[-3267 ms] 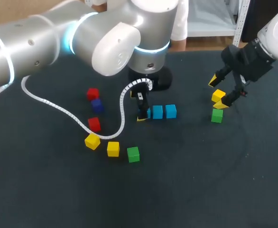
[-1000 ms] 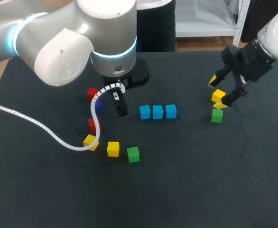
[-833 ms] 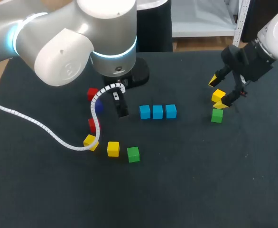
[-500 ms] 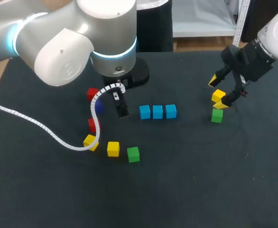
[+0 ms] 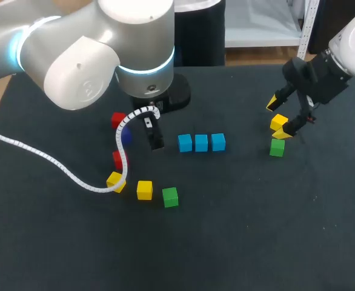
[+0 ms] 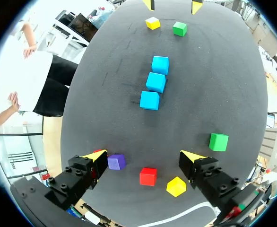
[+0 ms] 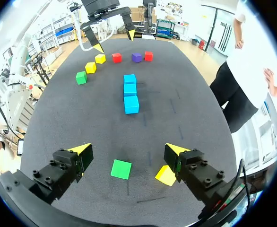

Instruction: Place the blue cubes, place green cubes on the blue cubes, place the yellow cubes on the green cubes, then place the red cubes on the yellow cubes, and place purple cube on the red cubes.

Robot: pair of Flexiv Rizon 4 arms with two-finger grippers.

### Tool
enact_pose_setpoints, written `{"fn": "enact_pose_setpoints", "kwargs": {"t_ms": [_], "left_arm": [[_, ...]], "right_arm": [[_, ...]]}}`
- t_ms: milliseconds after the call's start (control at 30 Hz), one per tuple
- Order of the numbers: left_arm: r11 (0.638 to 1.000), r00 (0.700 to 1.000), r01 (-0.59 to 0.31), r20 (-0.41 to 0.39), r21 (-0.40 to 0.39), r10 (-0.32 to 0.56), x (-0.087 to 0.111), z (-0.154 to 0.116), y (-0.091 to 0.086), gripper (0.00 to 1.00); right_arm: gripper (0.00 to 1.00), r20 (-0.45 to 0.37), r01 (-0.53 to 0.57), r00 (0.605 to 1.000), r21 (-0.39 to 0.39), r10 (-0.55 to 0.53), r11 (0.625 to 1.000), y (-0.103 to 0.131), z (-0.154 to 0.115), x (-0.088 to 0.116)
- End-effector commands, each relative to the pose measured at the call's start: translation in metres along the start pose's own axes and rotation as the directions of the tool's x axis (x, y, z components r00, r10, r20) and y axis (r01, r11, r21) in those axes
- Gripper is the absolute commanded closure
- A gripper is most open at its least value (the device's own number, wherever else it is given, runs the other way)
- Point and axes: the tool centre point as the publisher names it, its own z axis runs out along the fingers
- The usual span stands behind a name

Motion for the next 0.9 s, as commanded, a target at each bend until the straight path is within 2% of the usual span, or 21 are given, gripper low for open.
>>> {"fn": "enact_pose_setpoints", "kwargs": {"t_ms": [33, 700, 767, 900], "left_arm": [[1.000, 1.000, -0.001, -0.001, 0.000, 0.001, 0.000, 0.000, 0.000, 0.00], [1.000, 1.000, -0.001, -0.001, 0.000, 0.001, 0.000, 0.000, 0.000, 0.00], [1.000, 0.999, -0.014, 0.047, -0.007, 0.014, -0.007, -0.001, 0.007, 0.00], [0.998, 0.998, -0.059, 0.026, -0.021, 0.059, -0.024, 0.000, 0.010, 0.00]], "right_arm": [[0.00, 0.000, 0.000, 1.000, 0.001, 0.000, 1.000, 0.000, 0.000, 0.000], [0.00, 0.000, 0.000, 1.000, 0.001, 0.000, 1.000, 0.000, 0.000, 0.000], [0.00, 0.000, 0.000, 1.000, 0.001, 0.000, 1.000, 0.000, 0.000, 0.000], [0.00, 0.000, 0.000, 1.000, 0.001, 0.000, 1.000, 0.000, 0.000, 0.000]]}}
